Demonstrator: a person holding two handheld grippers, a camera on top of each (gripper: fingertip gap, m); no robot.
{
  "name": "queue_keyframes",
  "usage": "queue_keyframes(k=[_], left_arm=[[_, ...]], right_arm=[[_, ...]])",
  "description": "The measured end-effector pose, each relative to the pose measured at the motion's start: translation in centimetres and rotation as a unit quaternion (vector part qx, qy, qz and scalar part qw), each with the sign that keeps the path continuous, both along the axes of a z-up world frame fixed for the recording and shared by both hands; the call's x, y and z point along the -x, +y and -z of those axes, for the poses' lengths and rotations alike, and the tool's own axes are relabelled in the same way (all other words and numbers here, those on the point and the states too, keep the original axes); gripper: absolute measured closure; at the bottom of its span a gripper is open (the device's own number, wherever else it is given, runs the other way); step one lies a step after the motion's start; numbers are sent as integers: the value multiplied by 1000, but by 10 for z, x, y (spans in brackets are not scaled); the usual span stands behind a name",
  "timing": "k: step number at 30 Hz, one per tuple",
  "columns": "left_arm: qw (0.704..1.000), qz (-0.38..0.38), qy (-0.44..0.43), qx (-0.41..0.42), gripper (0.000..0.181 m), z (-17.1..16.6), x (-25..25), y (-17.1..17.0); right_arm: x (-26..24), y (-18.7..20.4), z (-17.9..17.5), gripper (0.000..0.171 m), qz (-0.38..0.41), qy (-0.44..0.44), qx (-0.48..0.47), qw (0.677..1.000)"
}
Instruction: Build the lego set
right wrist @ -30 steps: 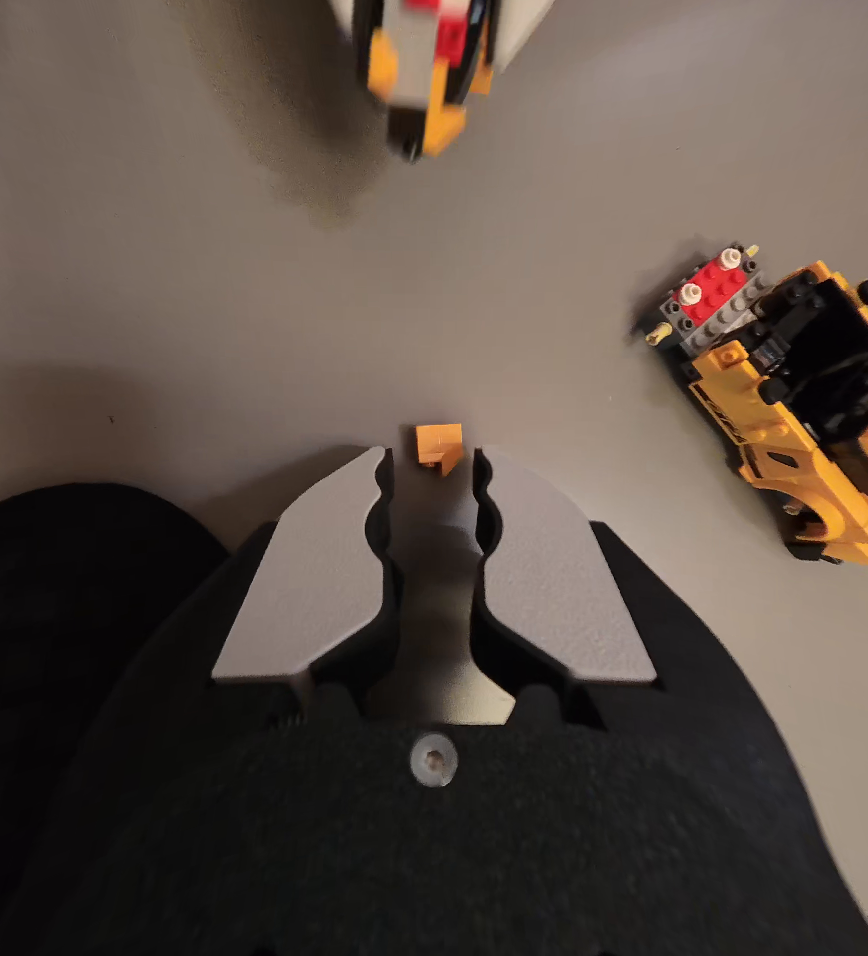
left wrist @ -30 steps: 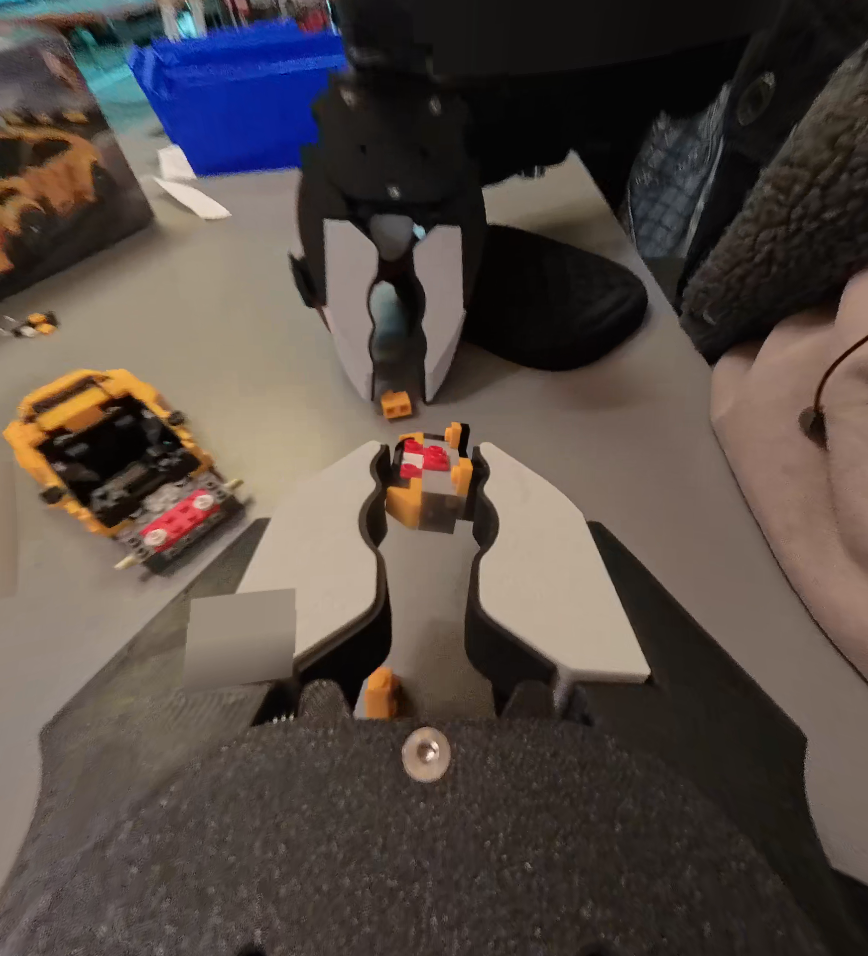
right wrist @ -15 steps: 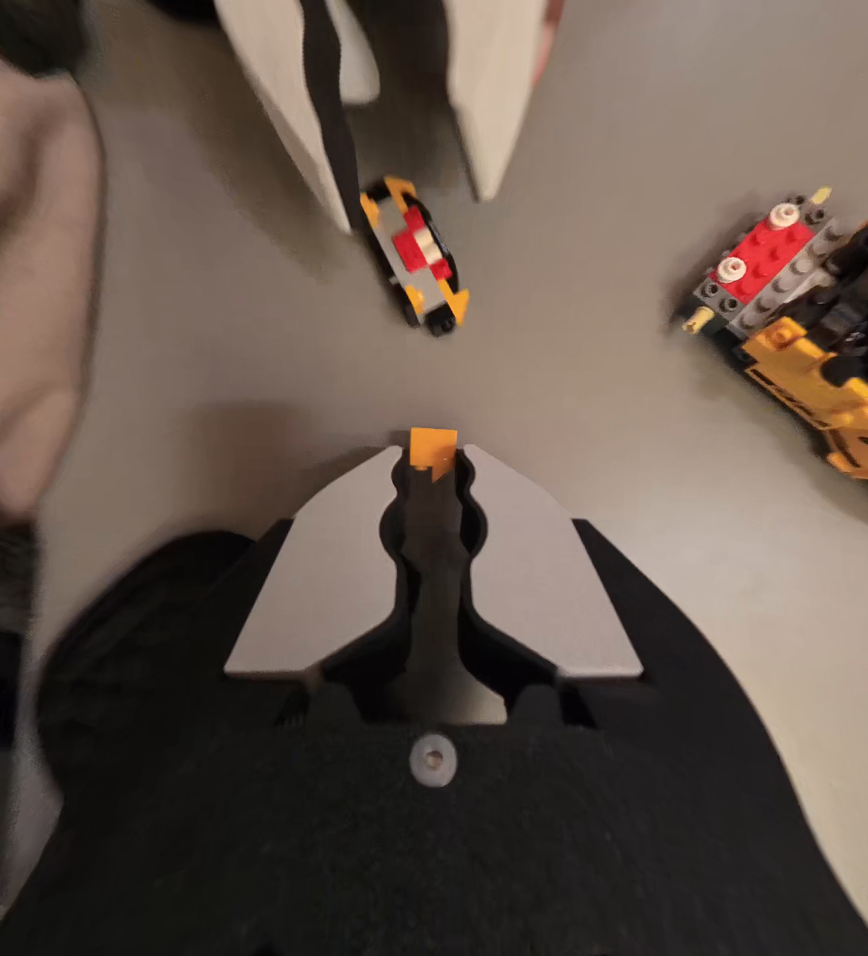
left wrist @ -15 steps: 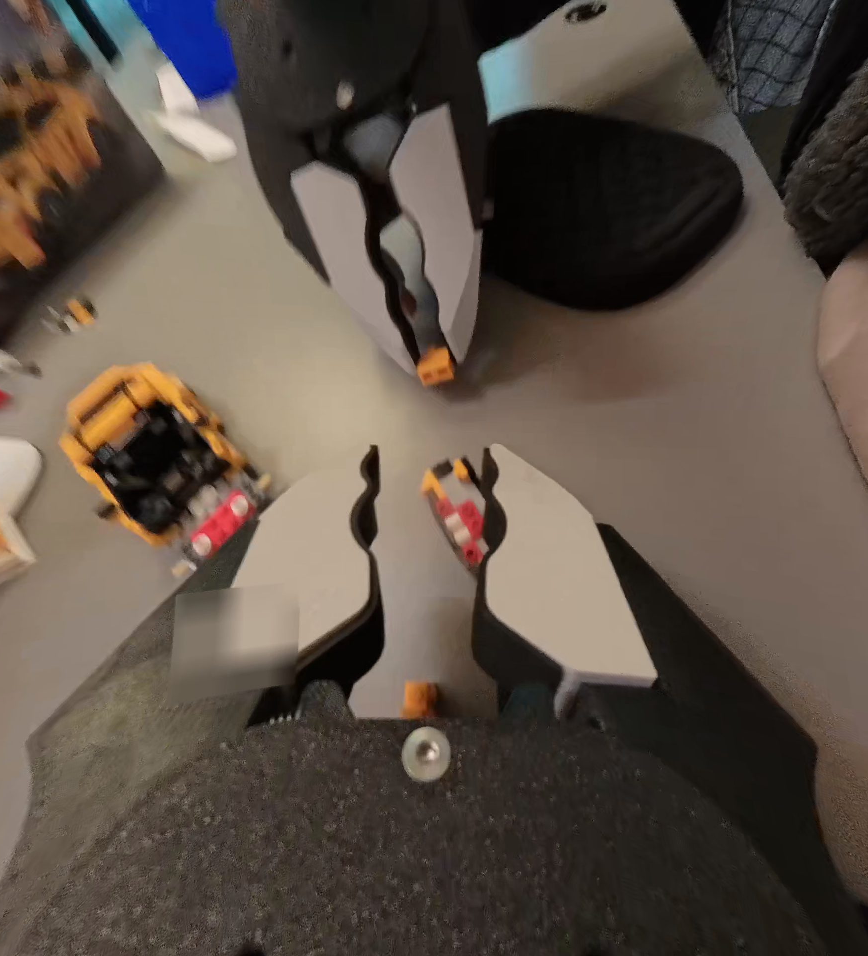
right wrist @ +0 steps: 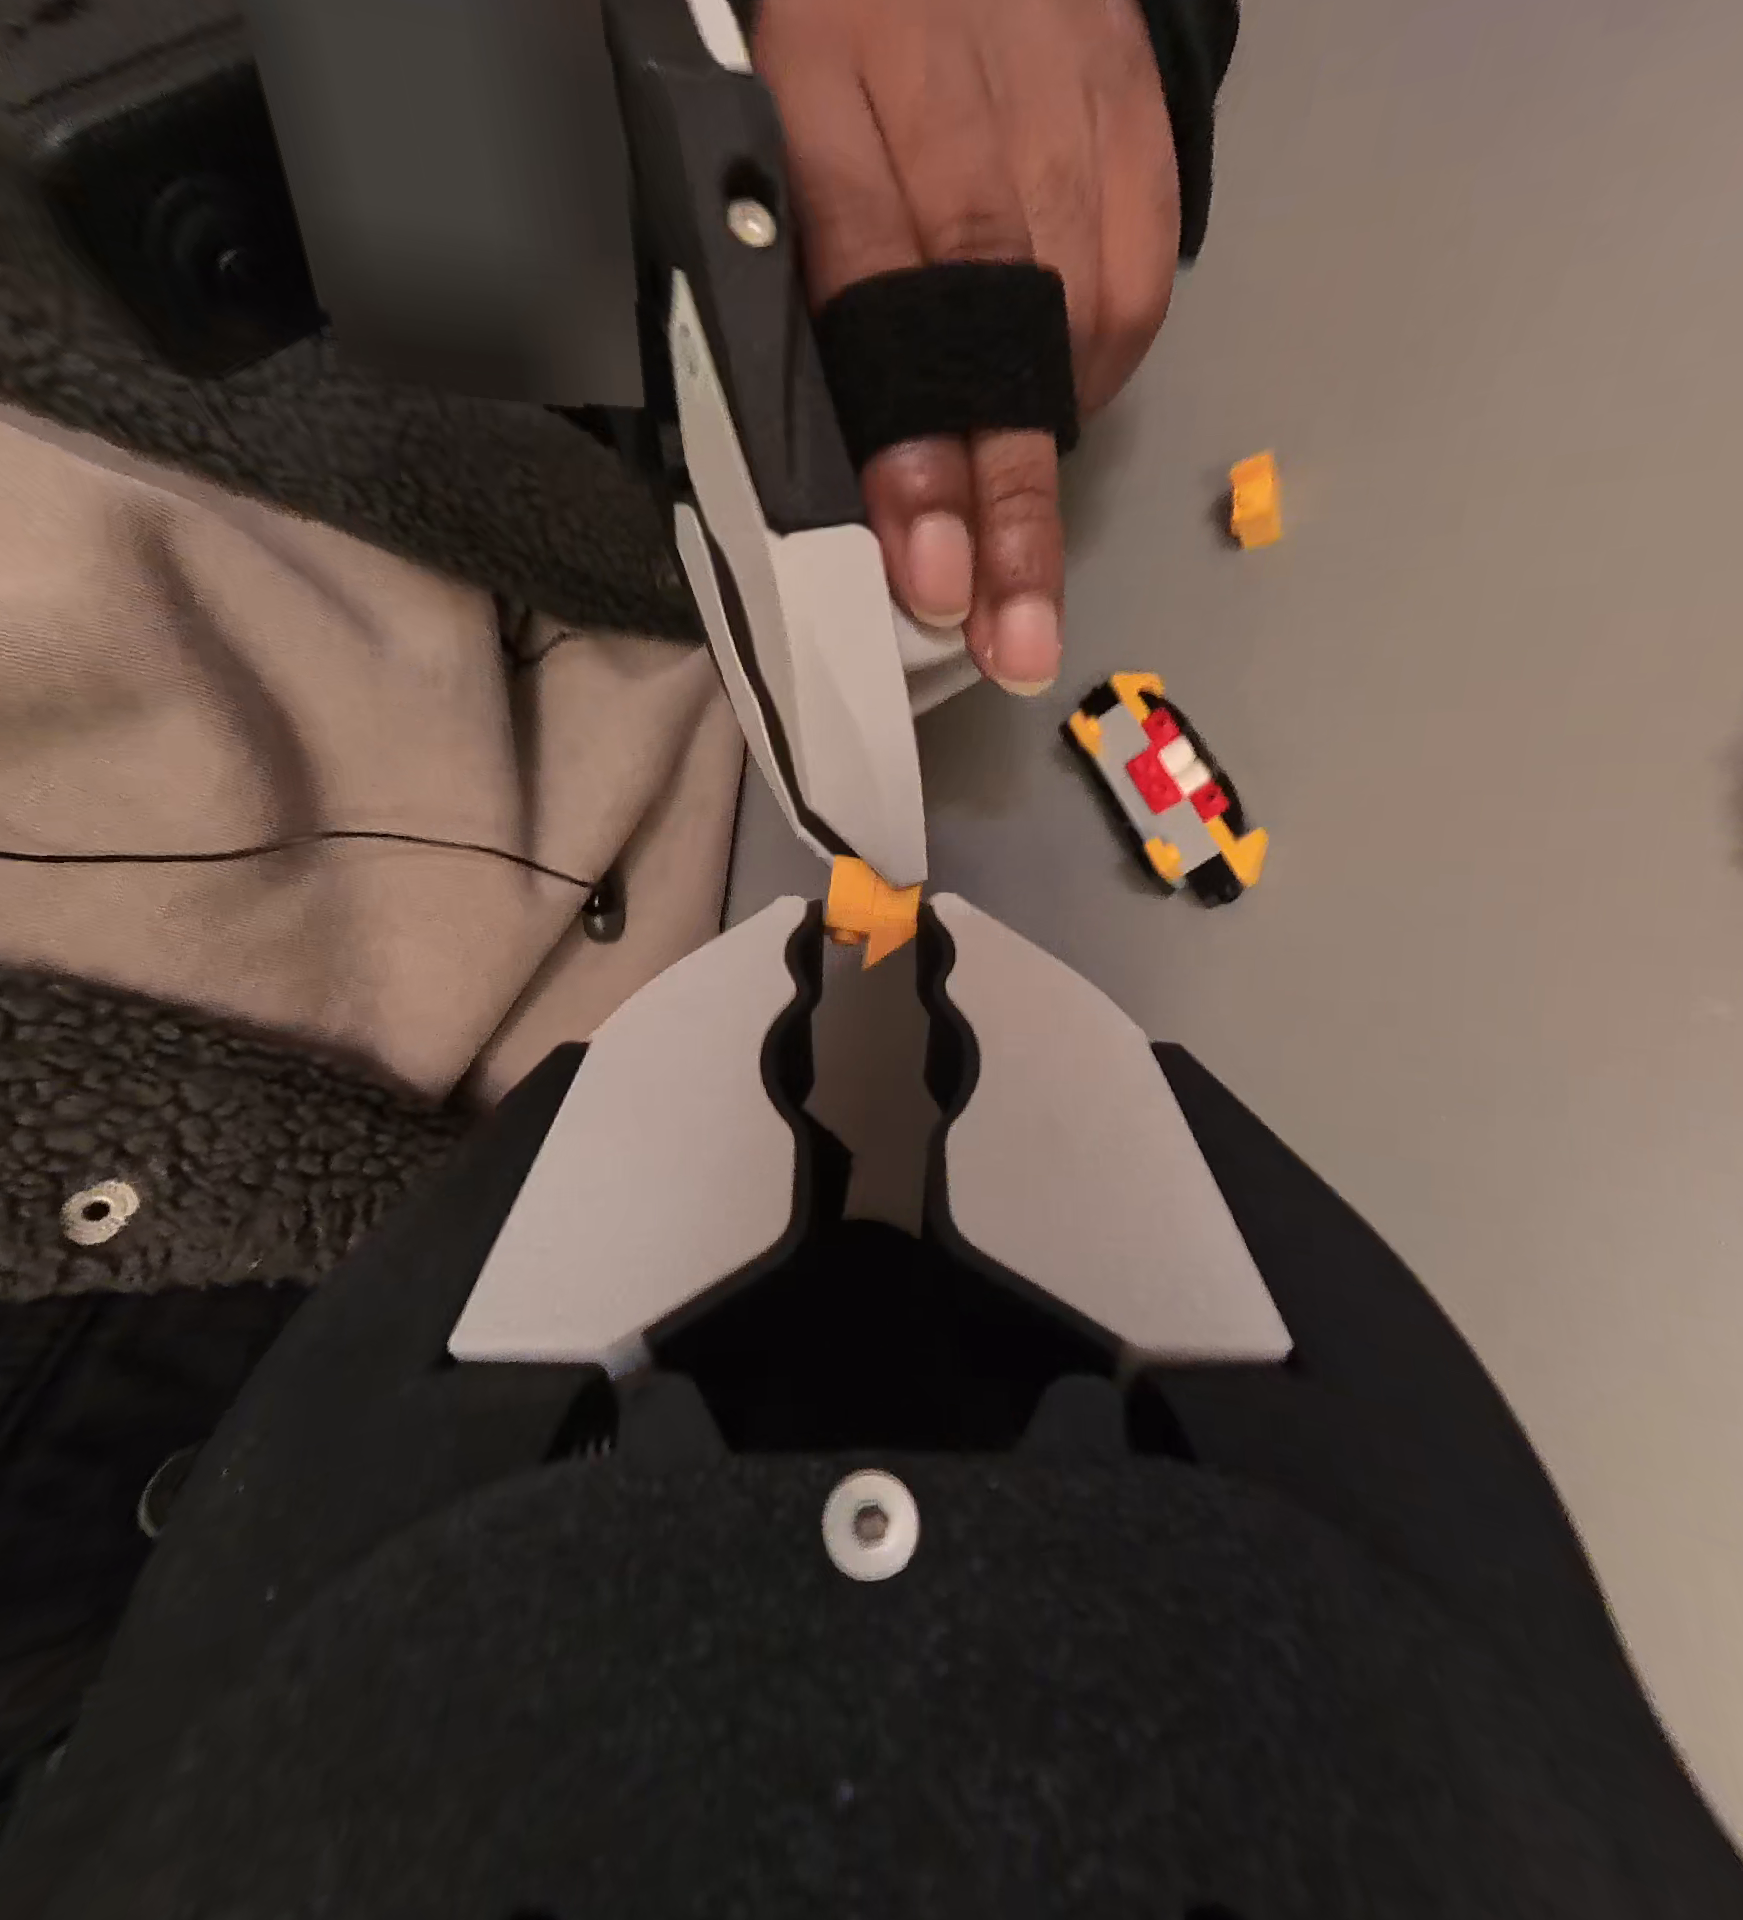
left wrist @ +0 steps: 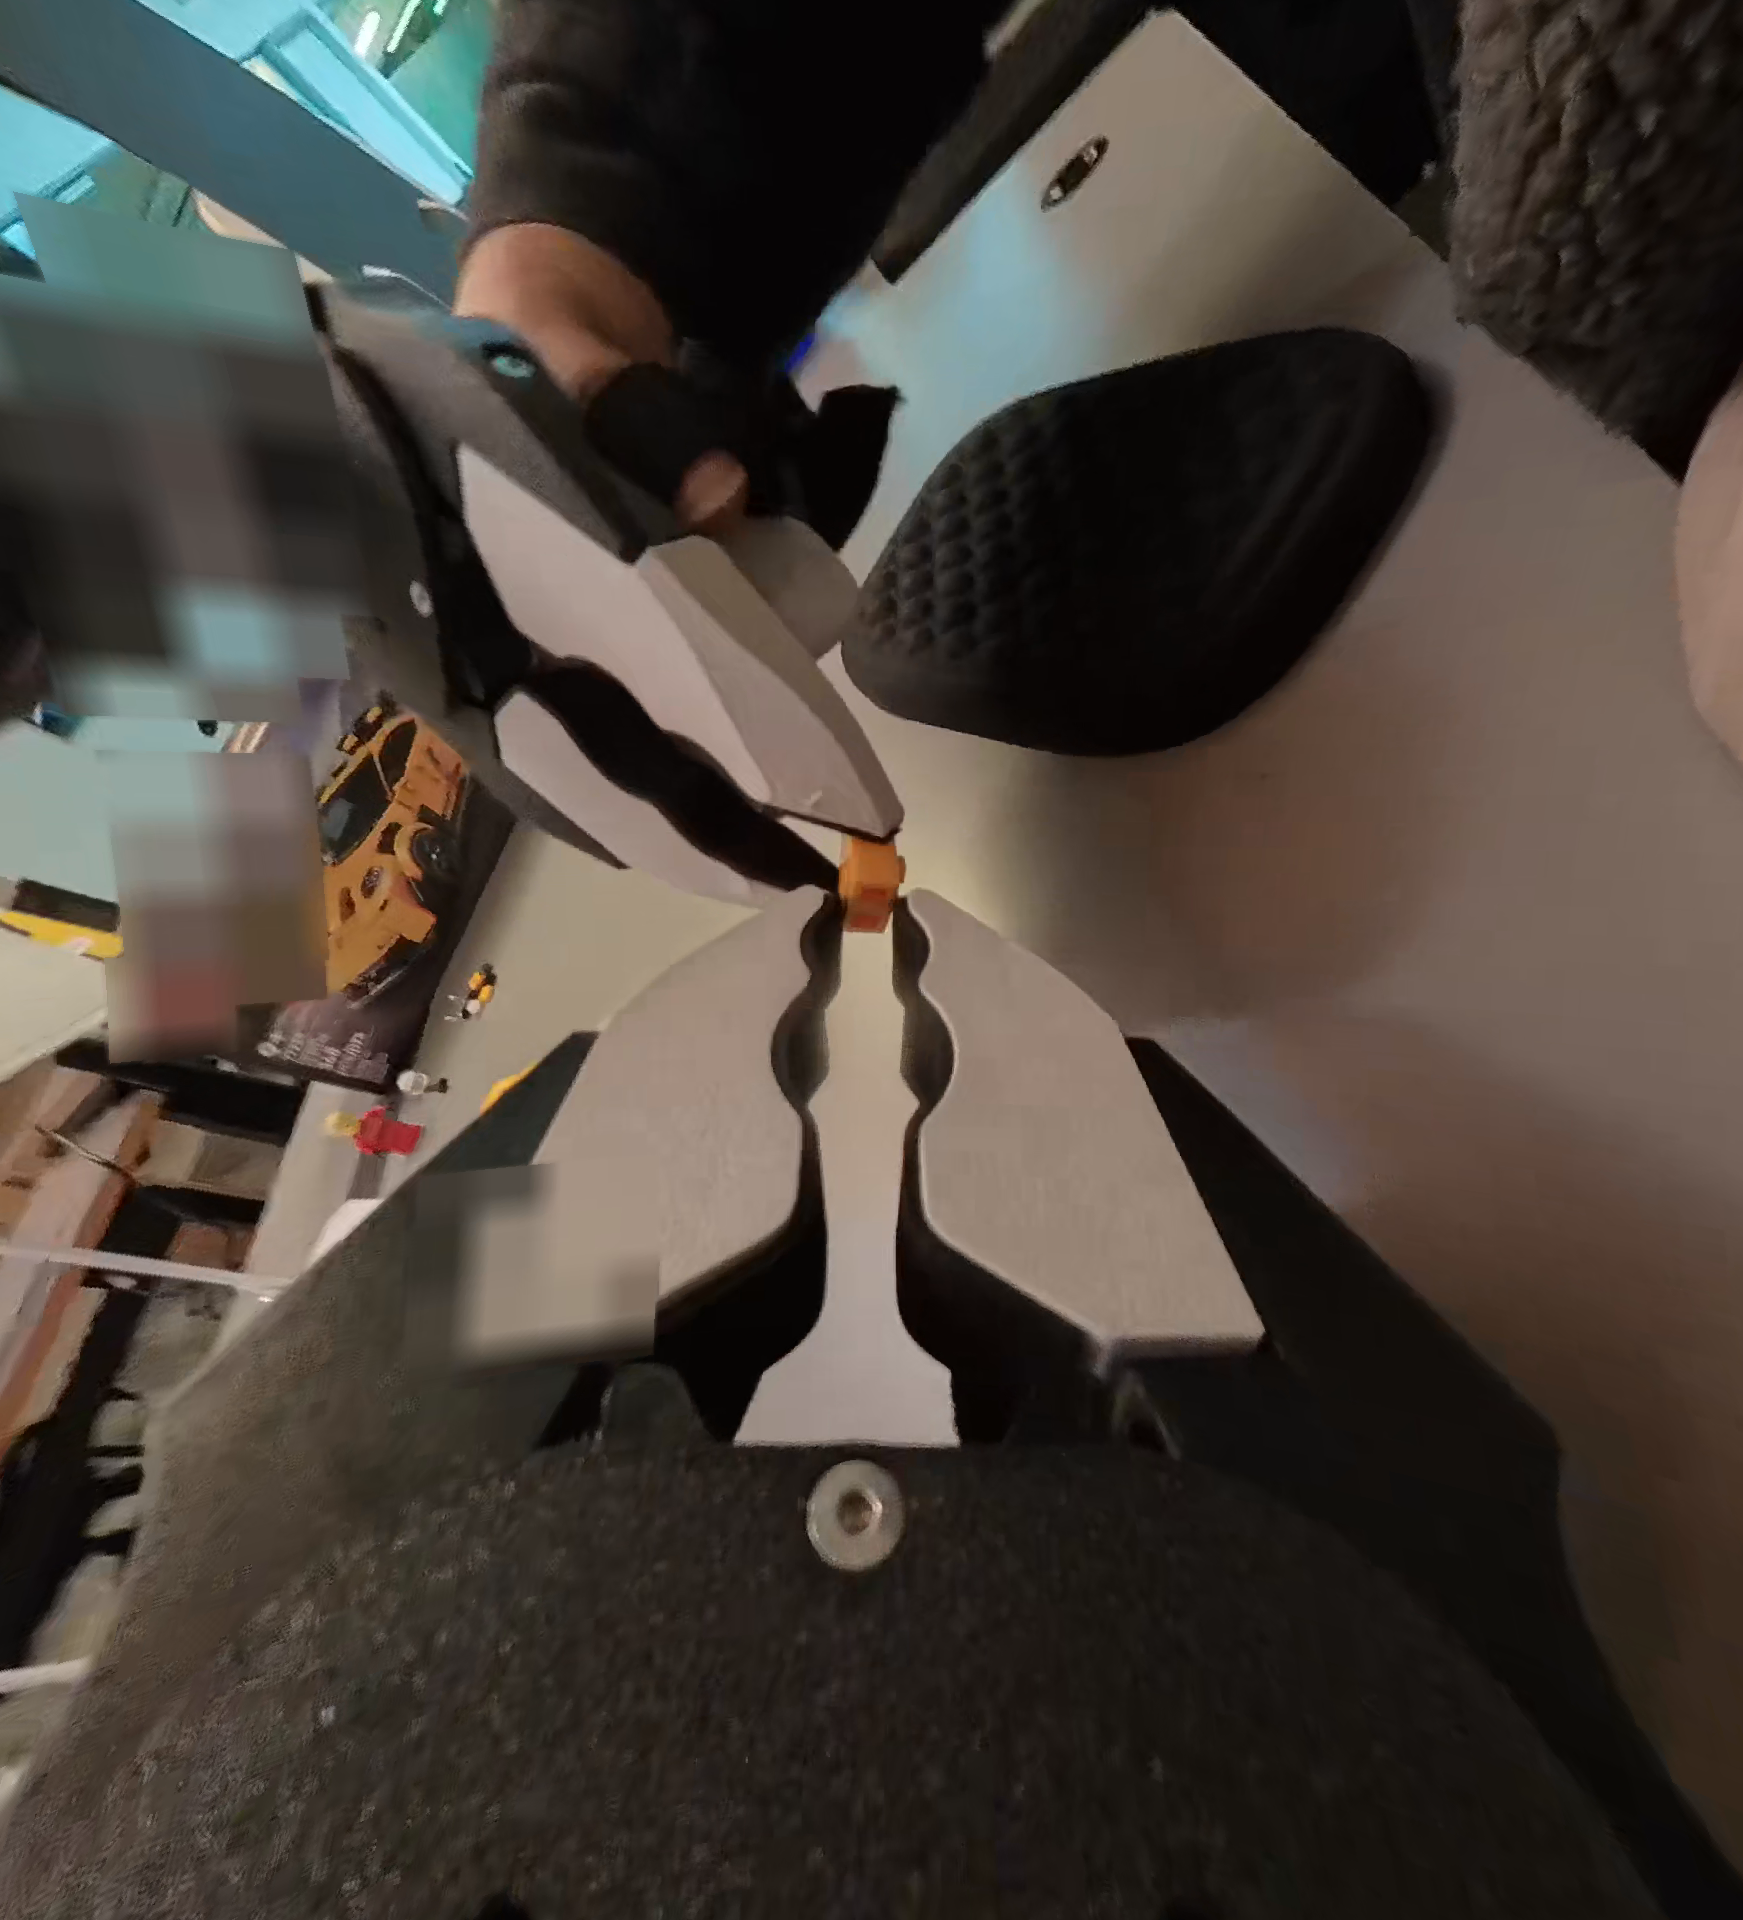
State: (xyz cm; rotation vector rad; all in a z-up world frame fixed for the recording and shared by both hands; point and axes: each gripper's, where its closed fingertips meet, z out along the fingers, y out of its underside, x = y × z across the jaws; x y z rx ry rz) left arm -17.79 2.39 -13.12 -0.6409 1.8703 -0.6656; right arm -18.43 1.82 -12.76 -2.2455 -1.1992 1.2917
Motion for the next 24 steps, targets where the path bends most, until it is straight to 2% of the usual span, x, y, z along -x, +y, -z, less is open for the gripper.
queue_keyframes(k=[2,4,7,11,13,15,17,24], left_arm=[[997,-18,1,80,173,-5,0,7],[974,-29,0,223,173,-17,1,15],[892,-34,-8,450,173,-39,3,31],[780,-31,-22,625,173,-49,2,45],[736,-25,-20,677,173,-50,0,45],[702,-26,-30,711,173,-52,-1,47],[682,-21,-24,730,173,-51,-2,45],[665,-13,-19,747,173,-52,-3,40]], right_arm=[[-2,14,-10,149,40,32,-52,997],[-7,26,-21,145,79,60,-134,986],[-16,44,-30,144,167,55,-283,943],[-19,57,-47,143,278,20,-448,850],[-17,60,-53,141,297,-24,-517,802],[-11,61,-53,144,290,-52,-554,779],[-3,60,-49,140,276,-56,-555,783],[2,63,-48,145,251,-61,-553,792]])
